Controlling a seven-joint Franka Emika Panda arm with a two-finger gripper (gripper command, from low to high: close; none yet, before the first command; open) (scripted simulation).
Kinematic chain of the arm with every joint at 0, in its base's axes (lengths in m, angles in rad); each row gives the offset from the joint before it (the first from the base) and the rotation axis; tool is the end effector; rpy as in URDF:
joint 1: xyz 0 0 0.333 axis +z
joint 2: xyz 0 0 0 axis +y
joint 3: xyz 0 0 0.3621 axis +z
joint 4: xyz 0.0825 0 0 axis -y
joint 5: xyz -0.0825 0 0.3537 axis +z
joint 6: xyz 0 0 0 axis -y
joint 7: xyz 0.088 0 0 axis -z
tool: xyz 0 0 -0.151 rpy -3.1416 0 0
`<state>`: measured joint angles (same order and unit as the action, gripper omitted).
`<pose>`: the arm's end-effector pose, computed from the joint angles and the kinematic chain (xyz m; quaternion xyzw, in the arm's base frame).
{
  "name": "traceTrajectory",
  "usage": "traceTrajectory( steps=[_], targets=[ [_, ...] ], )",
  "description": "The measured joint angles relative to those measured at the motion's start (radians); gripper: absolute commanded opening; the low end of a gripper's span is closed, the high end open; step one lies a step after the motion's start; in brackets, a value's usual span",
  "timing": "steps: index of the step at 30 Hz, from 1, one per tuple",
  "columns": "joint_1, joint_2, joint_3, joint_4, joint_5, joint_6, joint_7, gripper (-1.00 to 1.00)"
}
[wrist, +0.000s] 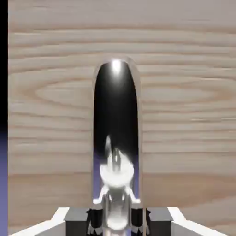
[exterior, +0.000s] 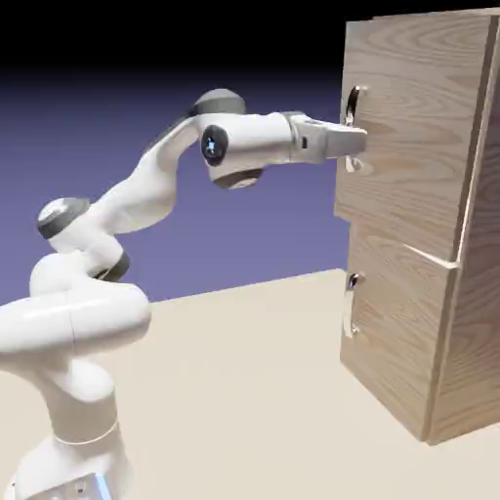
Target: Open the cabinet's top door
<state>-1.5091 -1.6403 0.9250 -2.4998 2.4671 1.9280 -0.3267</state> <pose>0.4430 0.1165 0.5795 -0.6790 0.1969 -0.6197 0.3410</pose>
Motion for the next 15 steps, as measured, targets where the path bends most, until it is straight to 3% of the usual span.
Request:
traceTrajectory(
  steps=[15],
  targets=[
    [-0.069, 0.274, -0.202, -0.161, -0.131, -0.653, -0.291, -1.00]
  ],
)
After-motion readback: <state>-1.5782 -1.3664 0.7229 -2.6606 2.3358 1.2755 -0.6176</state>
